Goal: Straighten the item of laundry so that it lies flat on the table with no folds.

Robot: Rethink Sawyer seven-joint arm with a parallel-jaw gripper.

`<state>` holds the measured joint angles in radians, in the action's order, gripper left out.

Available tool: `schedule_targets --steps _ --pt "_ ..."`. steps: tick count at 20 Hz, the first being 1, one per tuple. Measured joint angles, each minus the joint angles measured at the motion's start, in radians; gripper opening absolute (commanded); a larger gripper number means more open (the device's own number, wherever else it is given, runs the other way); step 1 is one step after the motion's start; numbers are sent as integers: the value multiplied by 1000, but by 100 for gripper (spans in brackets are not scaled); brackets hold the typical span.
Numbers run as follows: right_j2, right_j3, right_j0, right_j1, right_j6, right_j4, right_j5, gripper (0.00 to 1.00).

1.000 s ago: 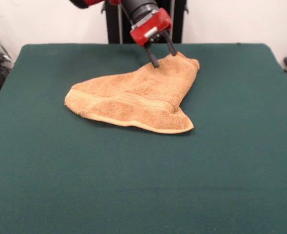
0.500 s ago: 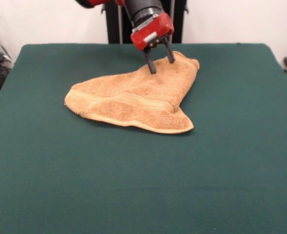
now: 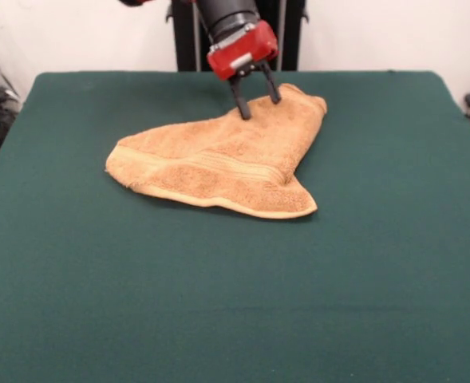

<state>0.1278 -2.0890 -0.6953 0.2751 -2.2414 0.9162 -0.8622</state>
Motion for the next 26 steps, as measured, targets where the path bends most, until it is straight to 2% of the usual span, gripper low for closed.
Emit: schedule_targets --steps 3,5,9,10,13,17,23,26 --pt "5 -4 -15 37 0 24 155 100" --pt "38 -25 -50 113 0 27 354 100" --pt "97 -48 -114 201 0 27 560 100" --pt "128 -52 -154 237 0 28 668 100" --pt "156 -53 -203 267 0 29 795 100" --pt "177 -52 -231 282 0 41 872 100" --pt "197 -53 -230 301 0 61 876 100" --pt "258 -53 -279 288 0 77 875 100"
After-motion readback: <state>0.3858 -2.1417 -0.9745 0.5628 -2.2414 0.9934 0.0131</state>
